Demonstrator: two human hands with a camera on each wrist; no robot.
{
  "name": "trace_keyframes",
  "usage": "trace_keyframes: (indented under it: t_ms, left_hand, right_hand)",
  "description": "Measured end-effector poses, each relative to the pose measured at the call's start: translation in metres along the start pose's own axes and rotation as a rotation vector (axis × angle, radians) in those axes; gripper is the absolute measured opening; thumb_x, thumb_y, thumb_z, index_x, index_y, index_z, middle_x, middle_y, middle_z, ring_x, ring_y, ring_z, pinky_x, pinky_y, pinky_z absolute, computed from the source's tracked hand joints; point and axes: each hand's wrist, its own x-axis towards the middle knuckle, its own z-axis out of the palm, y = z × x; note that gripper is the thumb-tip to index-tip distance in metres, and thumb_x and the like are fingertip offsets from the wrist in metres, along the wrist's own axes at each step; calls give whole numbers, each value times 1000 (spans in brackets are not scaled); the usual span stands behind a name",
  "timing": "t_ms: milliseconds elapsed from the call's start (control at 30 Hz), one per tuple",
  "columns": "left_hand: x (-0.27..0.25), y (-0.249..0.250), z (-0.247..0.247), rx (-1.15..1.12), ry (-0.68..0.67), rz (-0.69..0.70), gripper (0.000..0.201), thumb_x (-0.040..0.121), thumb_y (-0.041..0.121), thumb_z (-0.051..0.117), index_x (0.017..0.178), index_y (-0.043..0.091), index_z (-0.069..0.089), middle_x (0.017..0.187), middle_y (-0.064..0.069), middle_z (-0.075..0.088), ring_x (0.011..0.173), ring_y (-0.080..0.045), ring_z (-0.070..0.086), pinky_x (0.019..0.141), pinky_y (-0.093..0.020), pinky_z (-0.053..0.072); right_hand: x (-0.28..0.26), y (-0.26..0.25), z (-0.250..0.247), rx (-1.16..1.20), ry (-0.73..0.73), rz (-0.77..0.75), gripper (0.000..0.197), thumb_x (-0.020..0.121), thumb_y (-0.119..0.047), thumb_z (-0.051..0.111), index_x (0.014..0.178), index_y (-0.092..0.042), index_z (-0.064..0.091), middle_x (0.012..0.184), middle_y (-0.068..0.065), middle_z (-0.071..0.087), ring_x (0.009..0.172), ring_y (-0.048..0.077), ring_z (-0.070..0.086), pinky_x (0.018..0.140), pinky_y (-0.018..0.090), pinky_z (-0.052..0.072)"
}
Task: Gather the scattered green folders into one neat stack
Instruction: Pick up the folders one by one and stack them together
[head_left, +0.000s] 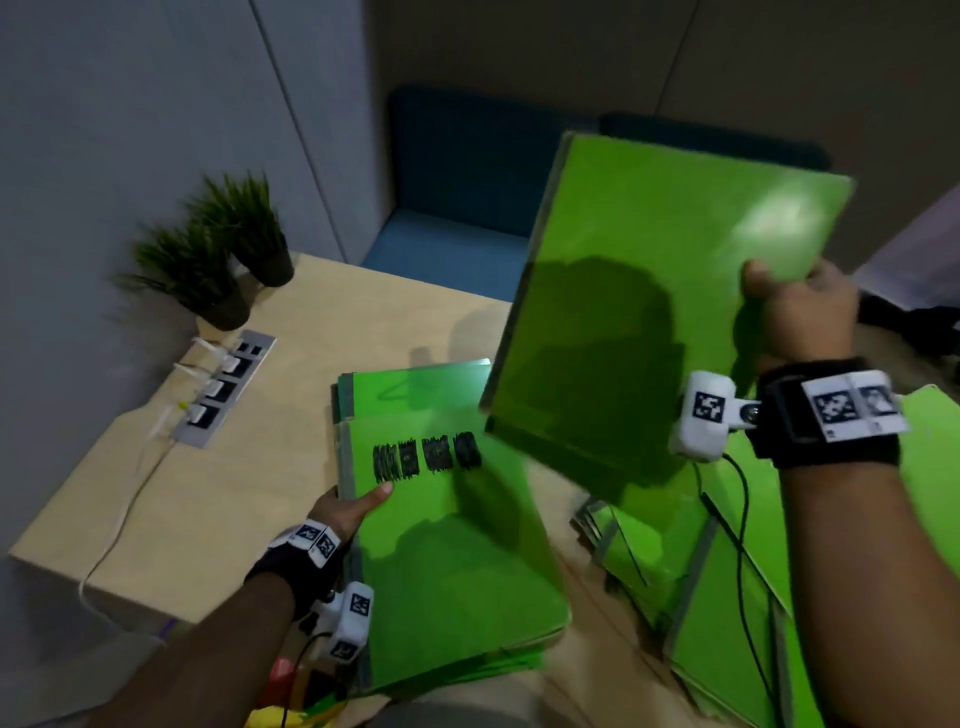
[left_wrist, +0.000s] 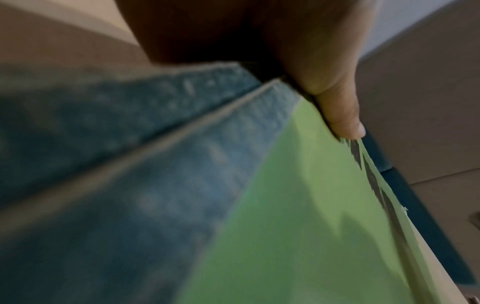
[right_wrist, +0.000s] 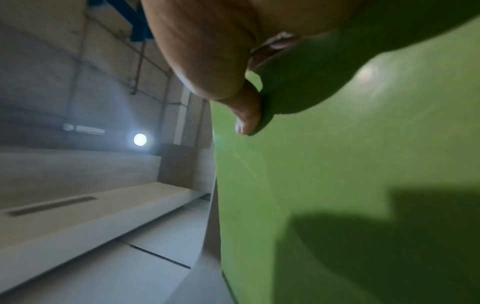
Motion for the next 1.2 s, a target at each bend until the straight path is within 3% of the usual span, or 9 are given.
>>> trace_keyframes:
  t_ms: [67,167,367,500,633,733,867,967,1200]
  left_hand:
    - [0,-1,-2,2,-8,4,120,51,71,77,143,5,39,140,-21,51,120,-39,53,96,-41,45]
    - [2,-3,-4,21,-42,41,123,49,79,72,143,7,39,140,-18,52,120,-37,54,100,-41,44]
    - [-6,-4,-11,32,-119,184,89,78,72,50,143,12,40,144,-14,49,128,-31,49,105,-36,39]
    - [-17,-8,-10,-21,-183,235,118,54,82,62,145,13,34,141,-13,50,124,-29,52,98,-29,40]
    - [-9,-18,-15,-21,-230,256,147,23,83,74,146,17,29,138,-10,53,120,-27,54,105,-41,42]
    - [-12,-19,-15,-52,-272,278,143,28,75,81,147,19,26,137,-5,51,123,-27,52,107,-45,41]
    - [-20,-7,-7,-85,-347,326,140,31,68,85,147,21,24,136,0,48,121,-20,49,103,-36,42]
    - [-26,8,1,-61,-425,309,135,36,59,84,148,21,20,131,2,49,117,-18,49,103,-34,42]
    - [-27,16,13,20,-391,236,158,34,84,69,152,9,-4,160,-14,14,145,-31,23,117,-42,24]
  right_hand:
    - [-12,26,28,-38,-131,117,12,87,-4,66,99,-3,66,67,-7,69,54,-2,62,58,18,53]
    - [-39,77,65,-123,-330,353,24,84,-9,71,107,-3,67,85,12,72,69,23,65,78,45,59]
    - [-85,140,101,-417,-611,453,43,81,2,72,122,-8,62,111,17,69,89,29,67,76,37,57]
    - [-111,157,116,-737,-937,496,63,80,4,72,137,-13,49,123,17,65,87,25,65,65,22,57]
    - [-128,169,132,-805,-948,530,7,85,-7,69,91,-8,65,110,17,68,90,30,66,85,39,57]
    - [-125,172,133,-1123,-956,403,48,91,-50,58,94,-3,62,110,17,66,92,28,63,76,32,51]
    - [-116,178,132,-1030,-844,234,80,91,-58,51,154,-21,16,155,17,21,128,39,49,106,49,40]
    - [-112,184,130,-1151,-936,180,82,82,-67,57,150,-42,18,154,14,17,128,45,46,105,55,43]
    - [-121,193,117,-1392,-1050,-260,80,83,-66,54,150,-37,21,158,7,18,146,37,17,114,61,21]
